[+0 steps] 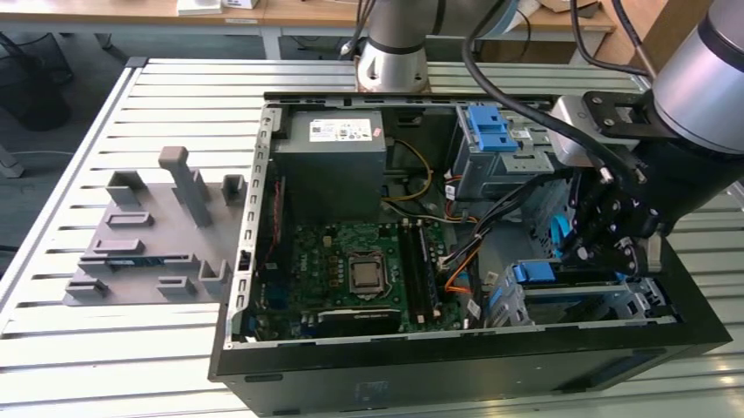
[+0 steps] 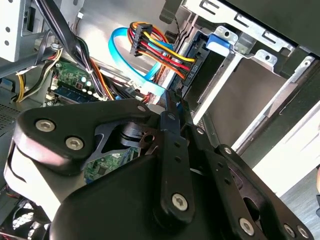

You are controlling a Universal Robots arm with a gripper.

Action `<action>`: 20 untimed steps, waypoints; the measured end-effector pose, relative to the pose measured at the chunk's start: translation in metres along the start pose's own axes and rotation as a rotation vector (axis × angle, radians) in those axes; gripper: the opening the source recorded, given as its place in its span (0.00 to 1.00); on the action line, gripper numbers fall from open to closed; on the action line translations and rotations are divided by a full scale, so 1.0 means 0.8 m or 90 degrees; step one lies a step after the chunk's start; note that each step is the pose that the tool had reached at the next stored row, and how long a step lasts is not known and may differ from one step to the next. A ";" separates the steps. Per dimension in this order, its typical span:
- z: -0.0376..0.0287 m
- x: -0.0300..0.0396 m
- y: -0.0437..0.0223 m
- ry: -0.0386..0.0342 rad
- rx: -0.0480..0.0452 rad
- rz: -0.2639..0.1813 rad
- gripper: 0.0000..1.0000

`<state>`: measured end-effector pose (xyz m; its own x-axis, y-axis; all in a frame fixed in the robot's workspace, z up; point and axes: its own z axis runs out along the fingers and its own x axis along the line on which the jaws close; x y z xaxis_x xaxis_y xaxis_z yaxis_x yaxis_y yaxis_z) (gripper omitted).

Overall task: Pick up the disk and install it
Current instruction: 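Insert the second disk wire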

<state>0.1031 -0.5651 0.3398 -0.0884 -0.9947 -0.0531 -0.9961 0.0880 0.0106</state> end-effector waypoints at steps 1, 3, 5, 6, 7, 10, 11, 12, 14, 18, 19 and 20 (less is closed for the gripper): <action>0.0001 0.0005 -0.0001 0.0002 0.0000 0.000 0.16; 0.0002 0.0006 -0.0001 0.0002 0.0000 0.000 0.16; 0.0002 0.0006 -0.0001 0.0002 0.0000 0.000 0.16; 0.0002 0.0006 -0.0001 0.0002 0.0000 0.000 0.16; 0.0005 0.0006 -0.0004 0.0002 0.0000 0.000 0.16; 0.0023 0.0006 -0.0016 0.0000 0.0000 0.000 0.16; 0.0028 0.0006 -0.0019 0.0002 0.0000 0.000 0.16; 0.0035 0.0006 -0.0024 0.0002 0.0000 0.000 0.16; 0.0047 0.0006 -0.0030 0.0002 0.0000 0.000 0.16; 0.0063 0.0006 -0.0045 0.0002 0.0000 0.000 0.16; 0.0065 0.0005 -0.0049 0.0002 0.0000 0.000 0.16; 0.0067 0.0005 -0.0051 0.0002 0.0000 0.000 0.16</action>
<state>0.1071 -0.5656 0.3344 -0.0886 -0.9947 -0.0528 -0.9960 0.0882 0.0105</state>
